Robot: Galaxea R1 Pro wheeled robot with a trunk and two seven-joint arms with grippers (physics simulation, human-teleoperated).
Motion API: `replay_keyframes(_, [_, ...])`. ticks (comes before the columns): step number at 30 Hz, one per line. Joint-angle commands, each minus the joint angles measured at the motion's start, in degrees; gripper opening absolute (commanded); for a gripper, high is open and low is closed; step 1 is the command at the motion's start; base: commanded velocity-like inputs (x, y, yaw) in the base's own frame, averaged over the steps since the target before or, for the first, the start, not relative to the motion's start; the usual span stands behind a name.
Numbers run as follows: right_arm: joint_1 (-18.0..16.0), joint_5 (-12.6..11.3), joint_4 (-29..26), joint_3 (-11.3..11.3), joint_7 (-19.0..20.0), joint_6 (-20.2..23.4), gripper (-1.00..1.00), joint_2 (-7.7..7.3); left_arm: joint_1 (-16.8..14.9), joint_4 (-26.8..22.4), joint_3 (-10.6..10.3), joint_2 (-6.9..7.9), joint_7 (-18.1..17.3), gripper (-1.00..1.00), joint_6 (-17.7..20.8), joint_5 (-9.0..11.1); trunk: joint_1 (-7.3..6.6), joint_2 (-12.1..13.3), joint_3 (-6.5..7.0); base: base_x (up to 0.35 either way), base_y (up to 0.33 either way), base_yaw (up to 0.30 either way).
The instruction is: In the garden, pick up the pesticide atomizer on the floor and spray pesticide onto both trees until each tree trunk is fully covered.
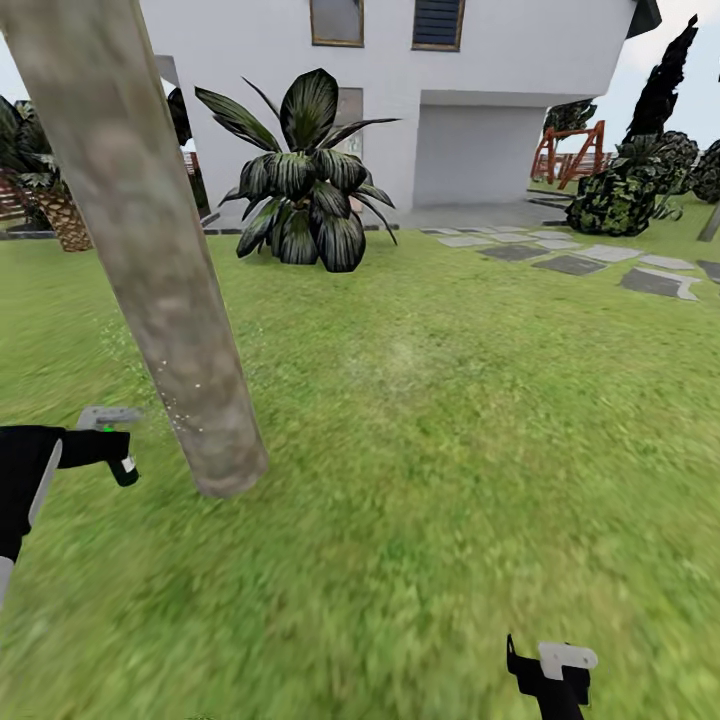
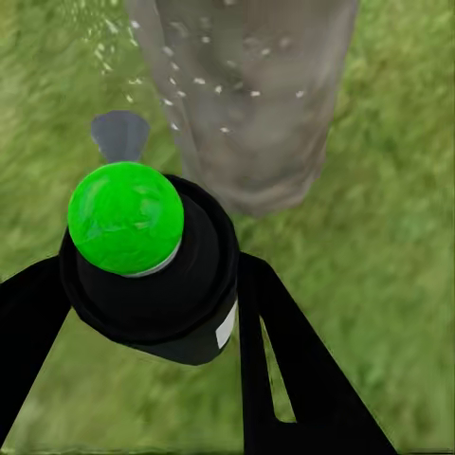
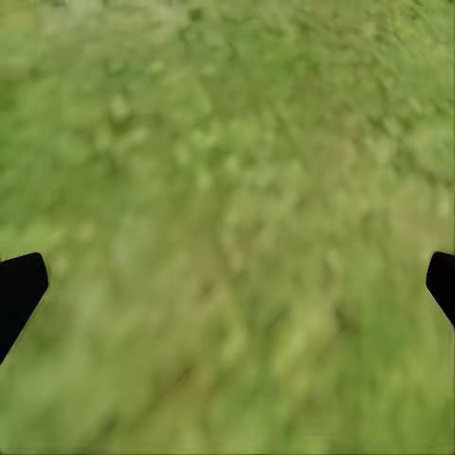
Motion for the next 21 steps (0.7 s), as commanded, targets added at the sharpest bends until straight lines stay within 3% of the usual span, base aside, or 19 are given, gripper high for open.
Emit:
replay_keyframes(1, [0.0,0.0,0.0,0.0,0.0,0.0,1.00,0.03,-0.1,-0.2,-0.2,-0.13,0.0,-1.00,0.1,0.0,0.00,0.0,0.00,0.000,0.000,0.272])
replay_keyframes(7, [0.0,0.0,0.0,0.0,0.0,0.0,1.00,0.07,-1.9,-2.4,-0.5,-0.35,-0.3,-1.00,4.1,-0.1,0.00,0.0,0.00,0.000,0.000,0.251])
replay_keyframes(12, [0.0,0.0,-0.1,0.0,-0.1,0.0,1.00,-0.12,-2.1,-3.1,-0.5,-0.26,-0.4,-1.00,4.3,-0.1,0.00,0.0,0.00,0.025,-0.021,0.028])
replay_keyframes(21, [0.0,0.0,-0.1,0.0,-0.1,0.0,1.00,-0.26,-2.3,-6.5,-0.3,-0.41,-0.3,-1.00,4.5,-0.2,0.00,0.0,0.00,0.186,-0.197,0.000])
